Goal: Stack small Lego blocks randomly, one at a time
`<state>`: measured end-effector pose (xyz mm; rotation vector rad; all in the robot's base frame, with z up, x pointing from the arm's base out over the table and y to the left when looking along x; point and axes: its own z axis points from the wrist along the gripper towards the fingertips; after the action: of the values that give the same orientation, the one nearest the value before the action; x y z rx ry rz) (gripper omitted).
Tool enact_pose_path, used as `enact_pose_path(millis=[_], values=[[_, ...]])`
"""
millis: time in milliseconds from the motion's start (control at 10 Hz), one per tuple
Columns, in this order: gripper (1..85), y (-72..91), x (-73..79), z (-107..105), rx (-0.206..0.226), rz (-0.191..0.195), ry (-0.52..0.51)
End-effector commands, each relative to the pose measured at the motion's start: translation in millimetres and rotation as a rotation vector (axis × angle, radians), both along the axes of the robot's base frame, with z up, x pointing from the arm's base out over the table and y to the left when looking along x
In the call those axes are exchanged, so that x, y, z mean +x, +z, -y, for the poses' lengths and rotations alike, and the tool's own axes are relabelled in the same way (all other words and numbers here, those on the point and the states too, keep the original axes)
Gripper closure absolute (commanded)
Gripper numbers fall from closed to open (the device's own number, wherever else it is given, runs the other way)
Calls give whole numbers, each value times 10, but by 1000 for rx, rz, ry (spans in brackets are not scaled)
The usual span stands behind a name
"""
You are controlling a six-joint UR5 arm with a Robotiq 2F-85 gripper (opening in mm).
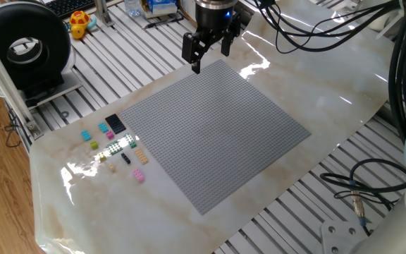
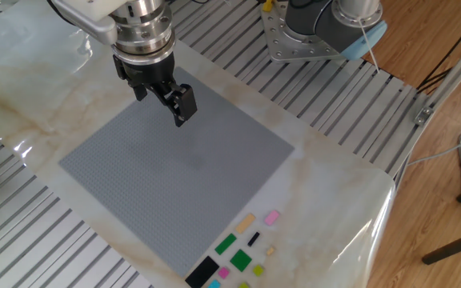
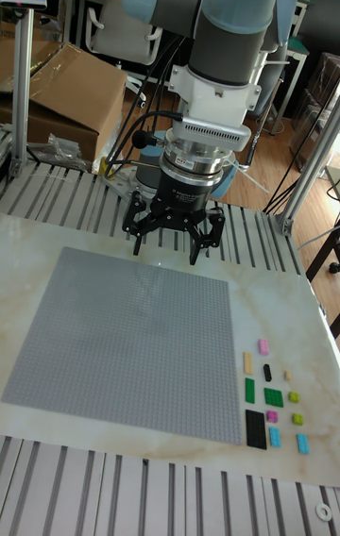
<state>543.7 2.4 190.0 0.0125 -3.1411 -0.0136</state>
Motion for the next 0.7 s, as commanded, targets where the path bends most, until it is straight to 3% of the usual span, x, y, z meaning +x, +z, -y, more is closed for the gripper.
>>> enact_pose_path(millis=[0, 600], values=[[783, 13, 272, 65, -39, 104, 102], [800, 0, 278, 98, -55, 106, 110]])
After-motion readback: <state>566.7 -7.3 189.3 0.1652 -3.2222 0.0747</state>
